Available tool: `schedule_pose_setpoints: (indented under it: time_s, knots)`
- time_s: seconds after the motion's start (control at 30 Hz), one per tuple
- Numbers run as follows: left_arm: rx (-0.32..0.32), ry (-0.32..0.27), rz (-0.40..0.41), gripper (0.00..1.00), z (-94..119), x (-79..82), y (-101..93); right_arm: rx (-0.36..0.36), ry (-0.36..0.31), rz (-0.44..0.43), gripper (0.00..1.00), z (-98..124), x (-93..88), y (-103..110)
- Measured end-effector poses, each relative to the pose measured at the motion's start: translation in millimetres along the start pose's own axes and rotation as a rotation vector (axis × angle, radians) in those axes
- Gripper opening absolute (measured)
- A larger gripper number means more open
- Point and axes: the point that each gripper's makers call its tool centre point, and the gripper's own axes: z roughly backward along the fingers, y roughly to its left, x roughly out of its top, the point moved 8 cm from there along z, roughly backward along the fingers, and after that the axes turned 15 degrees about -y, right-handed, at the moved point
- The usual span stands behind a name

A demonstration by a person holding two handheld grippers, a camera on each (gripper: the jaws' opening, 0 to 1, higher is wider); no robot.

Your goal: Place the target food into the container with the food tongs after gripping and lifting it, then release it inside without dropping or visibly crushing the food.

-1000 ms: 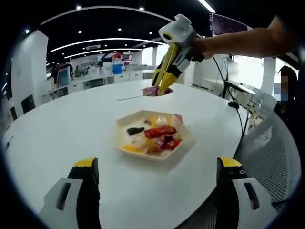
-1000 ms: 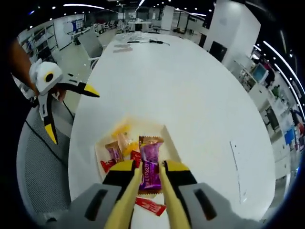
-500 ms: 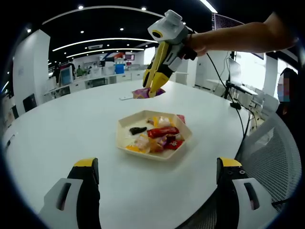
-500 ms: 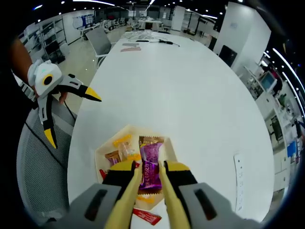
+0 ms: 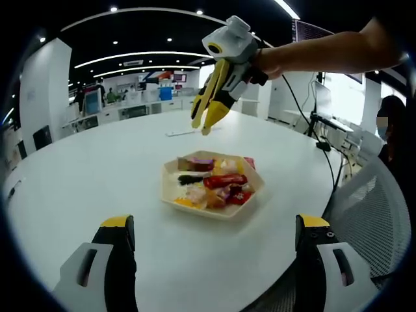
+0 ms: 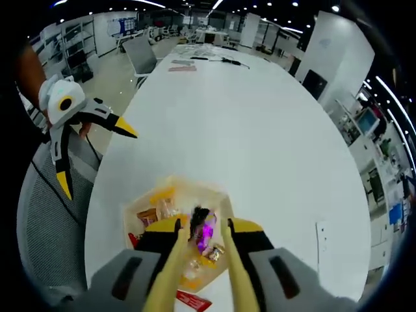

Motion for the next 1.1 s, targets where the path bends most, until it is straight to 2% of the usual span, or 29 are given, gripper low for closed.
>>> schedule_pose_setpoints:
  time_s: [0.57, 0.77, 1.0, 1.1]
  knots:
    - [-0.016, 0.013, 0.001, 1.0, -0.9, -2.0, -1.6, -0.033, -0.027, -0.019, 0.29, 12.2, -8.2, 2.4]
    - [-0.016, 0.015, 0.001, 1.0, -0.7, -2.0, -1.8, -0.055, -0.041, -0.041, 0.29, 19.0, -16.6, 1.7]
    - [-0.015, 0.015, 0.001, 1.0, -0.5, -2.3, -1.7, -0.075, -0.096, -0.097, 0.29, 36.6, -26.9, 2.8]
    - [-0.019, 0.017, 0.004, 1.0, -0.8, -2.6, -2.0, -0.087, -0.087, -0.113, 0.3, 43.5, -36.1, 3.4]
